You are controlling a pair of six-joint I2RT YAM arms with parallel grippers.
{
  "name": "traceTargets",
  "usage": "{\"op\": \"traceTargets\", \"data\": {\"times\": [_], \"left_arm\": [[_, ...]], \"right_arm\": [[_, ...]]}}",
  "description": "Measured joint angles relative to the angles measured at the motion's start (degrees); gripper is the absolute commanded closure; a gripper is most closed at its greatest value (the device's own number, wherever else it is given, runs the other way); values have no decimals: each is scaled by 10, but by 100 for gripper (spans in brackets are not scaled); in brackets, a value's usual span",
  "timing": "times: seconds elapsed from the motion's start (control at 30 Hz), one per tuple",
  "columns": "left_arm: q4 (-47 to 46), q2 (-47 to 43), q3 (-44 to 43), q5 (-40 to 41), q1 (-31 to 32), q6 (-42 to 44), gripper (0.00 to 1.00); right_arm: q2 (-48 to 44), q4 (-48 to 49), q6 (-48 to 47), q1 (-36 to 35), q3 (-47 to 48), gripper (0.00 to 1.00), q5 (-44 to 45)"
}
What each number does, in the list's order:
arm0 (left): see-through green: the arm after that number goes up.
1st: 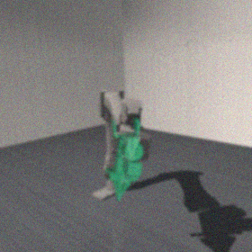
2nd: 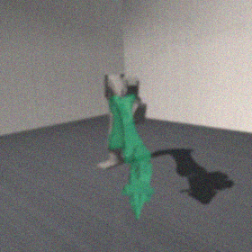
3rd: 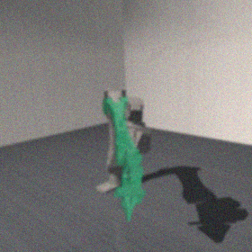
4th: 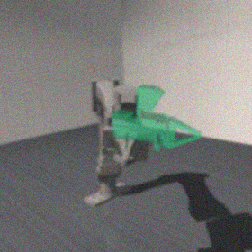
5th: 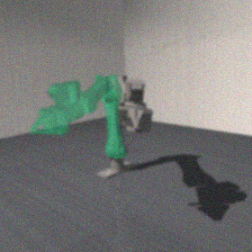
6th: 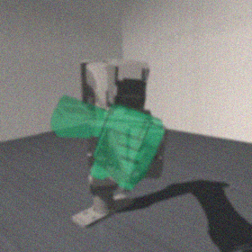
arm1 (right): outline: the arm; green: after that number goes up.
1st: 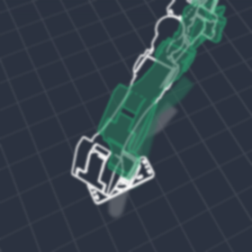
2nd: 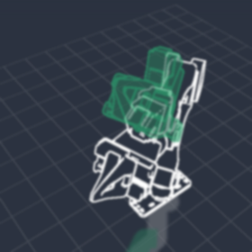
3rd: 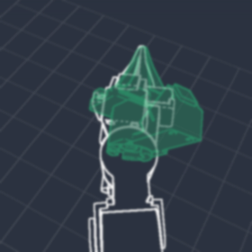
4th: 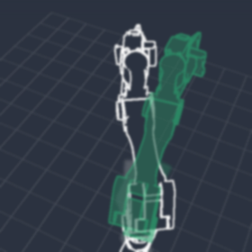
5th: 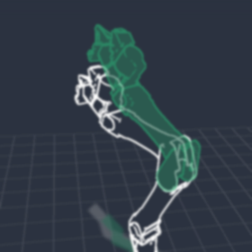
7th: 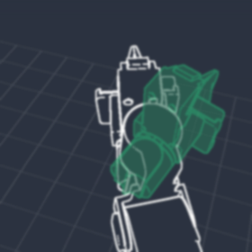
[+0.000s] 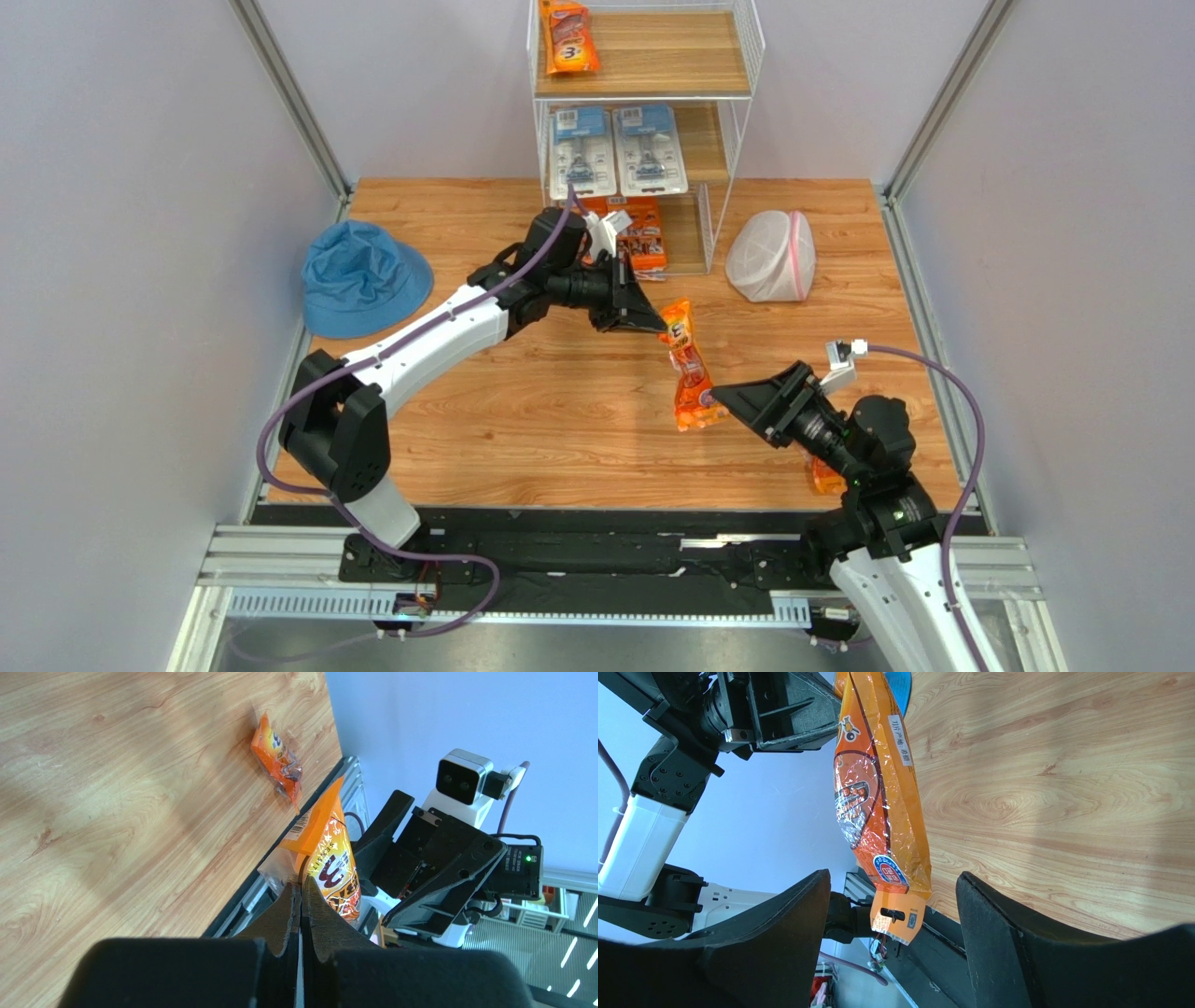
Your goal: Place and organize the shaving razors onto the shelf
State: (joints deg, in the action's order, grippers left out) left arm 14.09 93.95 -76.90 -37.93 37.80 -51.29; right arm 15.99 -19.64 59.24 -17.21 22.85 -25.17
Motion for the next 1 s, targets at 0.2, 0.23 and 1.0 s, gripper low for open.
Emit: {"op": "traceTargets", "data": {"times": [0.2,0.23,1.0], "left_arm": [[-21,0,2,-11,0,-10,100],[-28,0,4,-13,0,-12,100],[-79,0,19,-24,16,-34,86]], "right_arm": [[-4,42,22,0,-31,34,-9],[-5,62,30,0,-45,34,-12],[5,206,89,-3,-103,100,-40]]}}
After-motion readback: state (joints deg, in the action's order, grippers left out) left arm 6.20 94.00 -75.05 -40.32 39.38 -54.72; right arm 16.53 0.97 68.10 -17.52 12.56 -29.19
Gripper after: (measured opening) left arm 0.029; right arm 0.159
